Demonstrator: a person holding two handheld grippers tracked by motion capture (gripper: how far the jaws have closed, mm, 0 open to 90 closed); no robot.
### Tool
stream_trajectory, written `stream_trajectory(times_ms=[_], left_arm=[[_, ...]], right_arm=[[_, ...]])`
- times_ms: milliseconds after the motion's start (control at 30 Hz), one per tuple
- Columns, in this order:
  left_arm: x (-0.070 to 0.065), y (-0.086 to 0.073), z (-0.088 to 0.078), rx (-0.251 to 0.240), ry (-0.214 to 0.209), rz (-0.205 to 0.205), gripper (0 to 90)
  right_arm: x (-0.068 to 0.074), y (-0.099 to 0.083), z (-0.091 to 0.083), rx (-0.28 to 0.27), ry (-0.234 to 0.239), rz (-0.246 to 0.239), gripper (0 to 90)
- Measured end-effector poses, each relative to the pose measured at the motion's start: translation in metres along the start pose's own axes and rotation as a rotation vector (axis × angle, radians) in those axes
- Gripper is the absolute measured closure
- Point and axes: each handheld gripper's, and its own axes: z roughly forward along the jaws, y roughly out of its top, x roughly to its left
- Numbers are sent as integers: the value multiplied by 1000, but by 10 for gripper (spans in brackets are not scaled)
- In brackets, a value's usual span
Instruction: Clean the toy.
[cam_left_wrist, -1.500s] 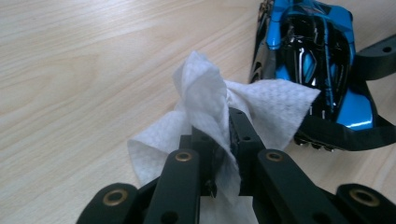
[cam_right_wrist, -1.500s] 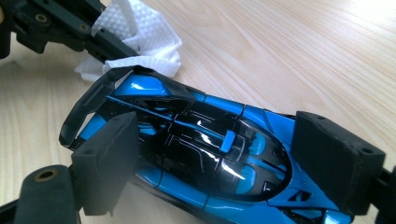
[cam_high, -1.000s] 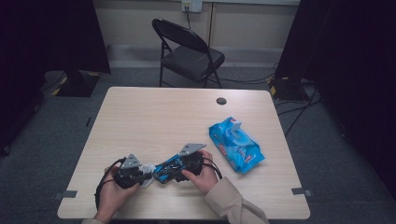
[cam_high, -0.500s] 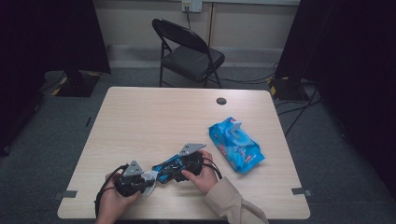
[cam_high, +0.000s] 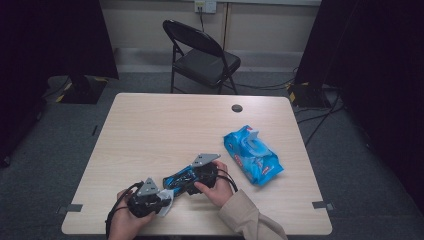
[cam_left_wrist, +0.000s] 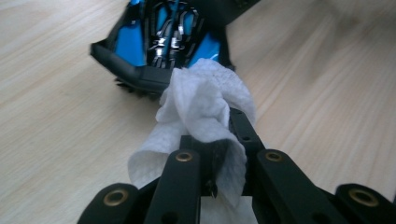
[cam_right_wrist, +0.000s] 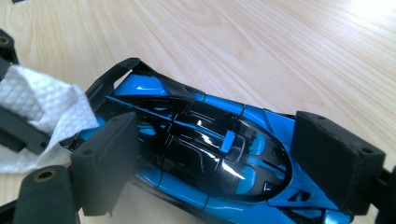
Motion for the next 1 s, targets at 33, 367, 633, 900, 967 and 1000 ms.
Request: stream_trajectory(times_ms=[33,367,633,900,967,1000], left_arm=[[-2,0,1,-2,-3,3,837],[-12,4,6,3,-18,20,837],[-20,9,5,-3,-53,29,839],[-24,20,-7,-43,-77,41,839],[-22,23,-13,-44,-72,46,839],[-21,24,-16,-44,-66,50,839]], right_arm=[[0,0,0,0,0,1,147],[0,-1,0,-6,1,2,147],[0,-1,0,-7,1,1,147],[1,-1,0,-11,1,-1,147],[1,-1,1,-12,1,-1,147],[1,-1,1,-12,1,-1,147]])
